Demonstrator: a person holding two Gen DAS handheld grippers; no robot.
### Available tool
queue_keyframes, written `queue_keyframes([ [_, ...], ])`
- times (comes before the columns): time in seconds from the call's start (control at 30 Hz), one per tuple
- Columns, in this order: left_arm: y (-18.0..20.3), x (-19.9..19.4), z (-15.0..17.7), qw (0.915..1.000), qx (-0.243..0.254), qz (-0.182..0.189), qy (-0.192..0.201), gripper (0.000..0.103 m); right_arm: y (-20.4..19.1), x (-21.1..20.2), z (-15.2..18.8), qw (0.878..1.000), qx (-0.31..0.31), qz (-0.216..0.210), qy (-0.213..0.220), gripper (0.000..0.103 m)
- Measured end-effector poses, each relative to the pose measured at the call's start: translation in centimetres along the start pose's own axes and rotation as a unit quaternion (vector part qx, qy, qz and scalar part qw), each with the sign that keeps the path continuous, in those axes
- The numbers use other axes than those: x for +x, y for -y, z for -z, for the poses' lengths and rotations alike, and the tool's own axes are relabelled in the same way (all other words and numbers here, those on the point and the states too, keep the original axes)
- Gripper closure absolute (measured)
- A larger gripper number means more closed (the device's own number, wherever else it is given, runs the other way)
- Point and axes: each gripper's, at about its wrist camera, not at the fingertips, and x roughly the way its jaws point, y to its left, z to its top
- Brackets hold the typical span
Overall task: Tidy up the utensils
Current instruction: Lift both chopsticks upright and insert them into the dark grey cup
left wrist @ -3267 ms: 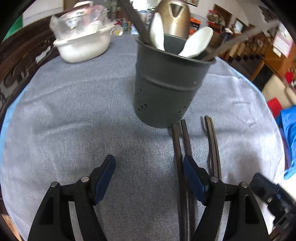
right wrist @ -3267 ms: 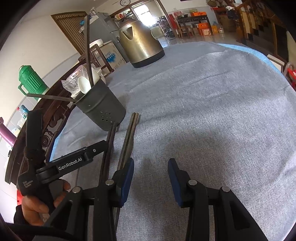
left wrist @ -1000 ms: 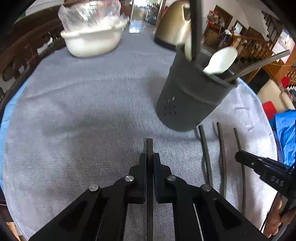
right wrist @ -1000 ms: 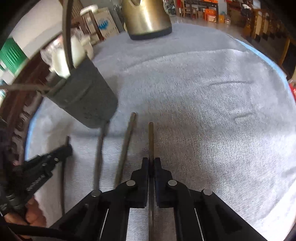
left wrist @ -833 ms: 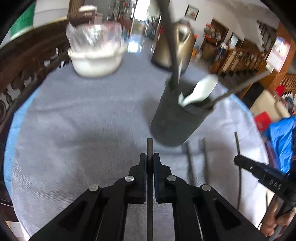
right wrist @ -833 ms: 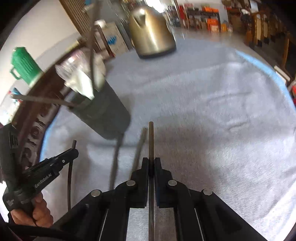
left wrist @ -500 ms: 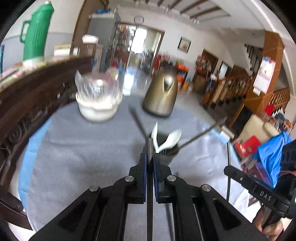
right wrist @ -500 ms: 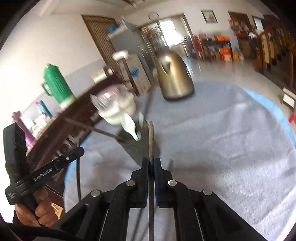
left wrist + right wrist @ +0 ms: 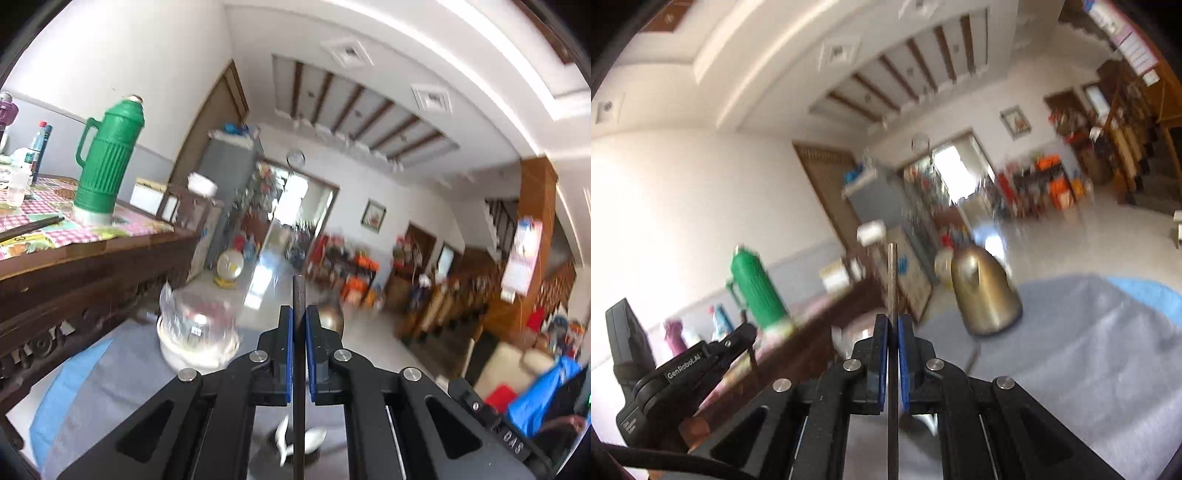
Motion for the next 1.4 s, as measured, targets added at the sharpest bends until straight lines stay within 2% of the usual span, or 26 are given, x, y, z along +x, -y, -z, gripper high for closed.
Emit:
queue_keyframes([
  [0.1, 0.4, 1.3, -1.2, 0.9992, -0.008, -0.012, 0.037, 0.096, -0.7, 1.1, -1.2, 0.999, 0.002, 0.002, 0.051, 0.097],
  [0.2, 0.3, 2.6, -1.9, 0.9975, -0.021, -0.021, 0.063, 0.096, -1.6, 2.7, -1.5, 0.995, -0.012, 0.022, 0.092, 0.097],
  [0.3, 0.2, 3.7, -2.0, 0.9947, -0.021, -0.042, 0.091, 0.096, -2.4, 4.7, -1.3, 0.992, -0.024, 0.044, 0.117, 0.097],
  [0.57, -0.7, 7.9, 0.4, 0.992, -0.029, -0.086, 0.089, 0.096, -2.8, 9.9, 0.2, 0.988, -0.042, 0.087, 0.12, 0.097],
  [0.77, -0.6, 9.5, 2.3, 0.9889, -0.014, -0.118, 0.089, 0.096, -2.5, 12.0, 0.8, 0.988, -0.053, 0.099, 0.105, 0.097],
  [1.0, -0.5, 10.4, 4.5, 0.9891, 0.006, -0.128, 0.072, 0.096, -1.9, 12.7, 2.1, 0.99, -0.066, 0.105, 0.069, 0.097],
  [1.27, -0.6, 10.0, 5.8, 0.9936, 0.032, -0.107, 0.02, 0.096, 0.0, 10.8, 2.7, 0.994, -0.051, 0.093, 0.021, 0.096],
  [1.4, 0.1, 8.5, 5.8, 0.9946, 0.064, -0.082, -0.004, 0.095, 1.0, 10.0, 2.5, 0.997, -0.021, 0.071, -0.026, 0.096],
])
